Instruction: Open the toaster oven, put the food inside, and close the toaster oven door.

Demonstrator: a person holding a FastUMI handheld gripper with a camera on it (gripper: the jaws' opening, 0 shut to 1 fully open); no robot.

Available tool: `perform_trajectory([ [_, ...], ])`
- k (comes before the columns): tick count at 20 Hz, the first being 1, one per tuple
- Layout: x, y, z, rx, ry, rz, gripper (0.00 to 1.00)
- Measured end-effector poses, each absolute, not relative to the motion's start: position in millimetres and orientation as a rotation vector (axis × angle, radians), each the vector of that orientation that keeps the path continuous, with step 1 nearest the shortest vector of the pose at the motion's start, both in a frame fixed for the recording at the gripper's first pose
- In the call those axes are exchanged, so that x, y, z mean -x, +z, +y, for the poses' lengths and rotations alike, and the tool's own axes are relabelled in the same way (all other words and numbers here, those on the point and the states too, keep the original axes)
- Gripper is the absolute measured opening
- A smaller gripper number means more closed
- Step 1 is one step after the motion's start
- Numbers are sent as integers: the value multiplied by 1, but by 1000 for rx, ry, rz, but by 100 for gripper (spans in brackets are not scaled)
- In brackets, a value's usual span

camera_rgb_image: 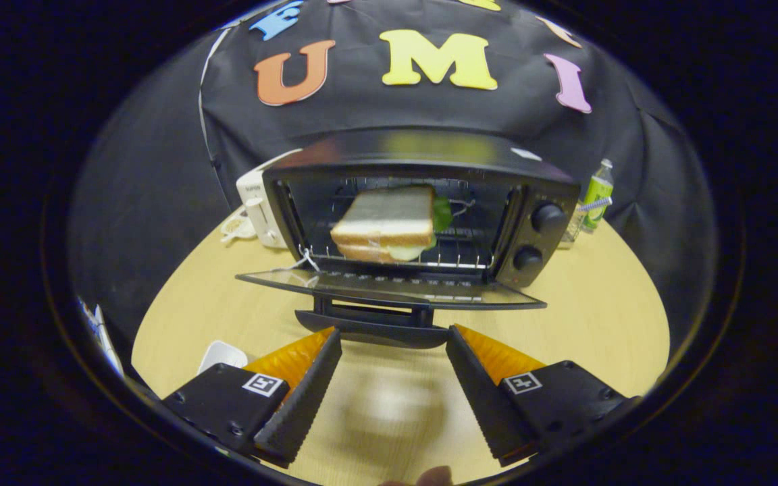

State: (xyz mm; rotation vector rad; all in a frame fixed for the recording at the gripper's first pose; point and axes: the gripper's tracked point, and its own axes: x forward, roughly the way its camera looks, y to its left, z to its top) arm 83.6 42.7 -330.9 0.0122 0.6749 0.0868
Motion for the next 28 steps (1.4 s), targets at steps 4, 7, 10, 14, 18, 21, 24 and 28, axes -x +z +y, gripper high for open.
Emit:
perform_trajectory([
  [4,-111,-298,42,-18,76,622,100],
  [7,-123,-274,40,-23,68,579,100],
  [10,-122,-240,37,-25,67,519,100],
  [14,-109,-158,38,-29,67,384,100],
  [18,-89,-79,35,-16,50,230,100],
  [21,-68,-31,38,17,47,155,100],
  [24,-43,1,40,21,43,109,100],
  [28,-15,28,49,-17,54,71,100],
])
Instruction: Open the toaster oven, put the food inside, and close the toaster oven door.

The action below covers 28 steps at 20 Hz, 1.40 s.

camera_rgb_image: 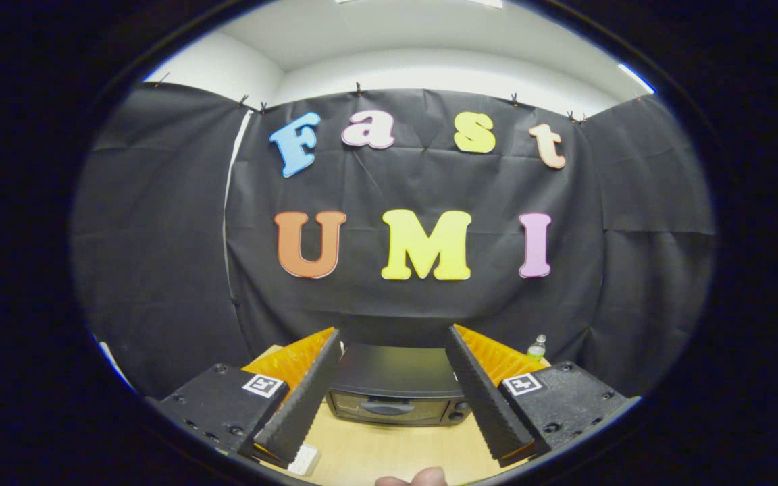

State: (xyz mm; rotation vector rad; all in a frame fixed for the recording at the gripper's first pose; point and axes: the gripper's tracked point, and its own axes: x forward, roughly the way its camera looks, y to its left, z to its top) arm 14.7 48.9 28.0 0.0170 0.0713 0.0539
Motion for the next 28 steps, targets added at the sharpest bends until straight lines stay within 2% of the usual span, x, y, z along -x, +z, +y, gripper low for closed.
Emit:
perform_trajectory([
  [11,36,38,35,-64,9,58,100],
  [28,38,36,53,-72,79,76,100],
])
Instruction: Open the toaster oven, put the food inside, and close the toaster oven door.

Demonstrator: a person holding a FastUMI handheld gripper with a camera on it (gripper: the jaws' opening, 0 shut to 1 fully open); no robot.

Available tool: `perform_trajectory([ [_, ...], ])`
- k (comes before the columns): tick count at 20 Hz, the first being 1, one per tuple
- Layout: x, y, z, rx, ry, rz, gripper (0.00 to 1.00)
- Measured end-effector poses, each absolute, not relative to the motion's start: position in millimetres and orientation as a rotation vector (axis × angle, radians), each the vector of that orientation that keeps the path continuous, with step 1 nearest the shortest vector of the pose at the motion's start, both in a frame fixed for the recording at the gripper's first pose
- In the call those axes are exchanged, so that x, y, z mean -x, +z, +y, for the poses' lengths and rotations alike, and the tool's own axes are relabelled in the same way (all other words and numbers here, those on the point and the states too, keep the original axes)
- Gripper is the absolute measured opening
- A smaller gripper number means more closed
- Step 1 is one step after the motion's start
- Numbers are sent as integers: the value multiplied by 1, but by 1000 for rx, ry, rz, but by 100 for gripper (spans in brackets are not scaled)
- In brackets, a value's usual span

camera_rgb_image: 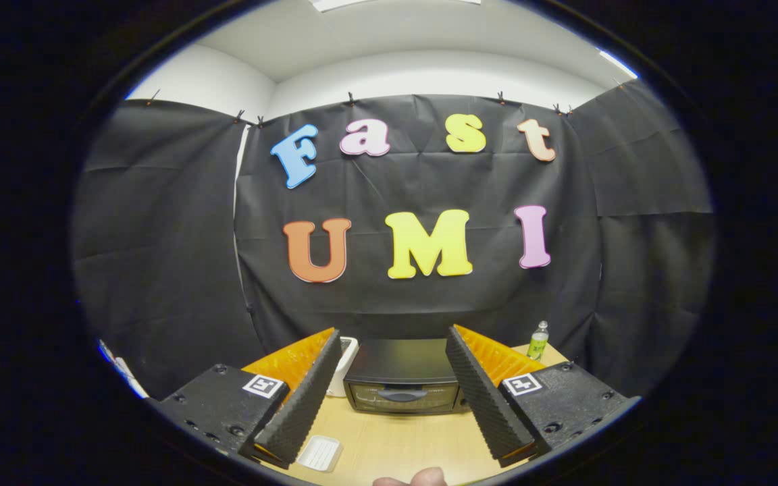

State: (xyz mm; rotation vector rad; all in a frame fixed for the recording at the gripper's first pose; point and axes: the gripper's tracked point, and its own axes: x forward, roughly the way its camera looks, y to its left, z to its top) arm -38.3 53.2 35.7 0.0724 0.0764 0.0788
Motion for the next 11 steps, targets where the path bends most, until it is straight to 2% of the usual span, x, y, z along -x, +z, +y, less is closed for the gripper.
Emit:
perform_trajectory([
  [11,33,42,51,-80,89,75,100],
])
